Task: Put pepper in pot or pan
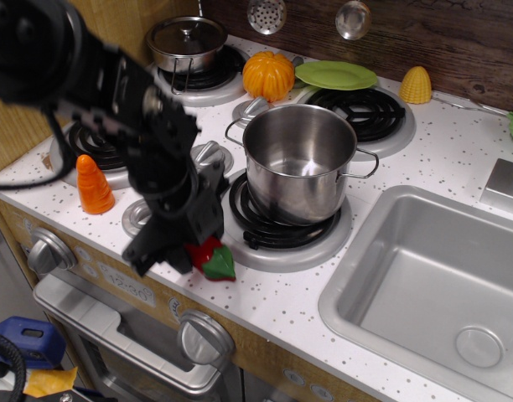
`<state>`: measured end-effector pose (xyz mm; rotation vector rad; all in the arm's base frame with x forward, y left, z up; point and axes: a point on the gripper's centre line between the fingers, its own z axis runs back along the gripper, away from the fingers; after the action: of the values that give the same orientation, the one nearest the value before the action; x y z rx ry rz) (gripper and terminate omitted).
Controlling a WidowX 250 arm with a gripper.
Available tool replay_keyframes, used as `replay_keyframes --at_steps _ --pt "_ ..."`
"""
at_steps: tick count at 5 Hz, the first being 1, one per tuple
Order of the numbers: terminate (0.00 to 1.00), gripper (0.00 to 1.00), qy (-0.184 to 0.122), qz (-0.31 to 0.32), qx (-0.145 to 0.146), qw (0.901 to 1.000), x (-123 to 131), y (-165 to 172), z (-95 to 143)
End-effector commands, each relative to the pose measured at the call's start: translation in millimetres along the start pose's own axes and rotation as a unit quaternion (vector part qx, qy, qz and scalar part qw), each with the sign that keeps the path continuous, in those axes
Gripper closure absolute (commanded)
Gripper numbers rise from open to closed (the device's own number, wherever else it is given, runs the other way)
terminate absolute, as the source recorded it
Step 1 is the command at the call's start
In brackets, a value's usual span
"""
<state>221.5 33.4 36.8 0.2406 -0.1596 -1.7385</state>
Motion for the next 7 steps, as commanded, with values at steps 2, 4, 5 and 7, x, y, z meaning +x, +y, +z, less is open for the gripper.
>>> replay_keyframes --at_steps 2,4,5,7 --pt "0.00 1.00 0.077 -0.040 0.010 0.9962 -21 52 69" --pt "0.00 1.00 0.176 -0.031 0.104 0.9784 -22 113 55" --pt "0.00 1.00 0.190 -0.021 0.136 0.9721 -18 129 39" --pt "0.00 0.00 0.185 -0.013 0.152 0.9707 -13 136 35"
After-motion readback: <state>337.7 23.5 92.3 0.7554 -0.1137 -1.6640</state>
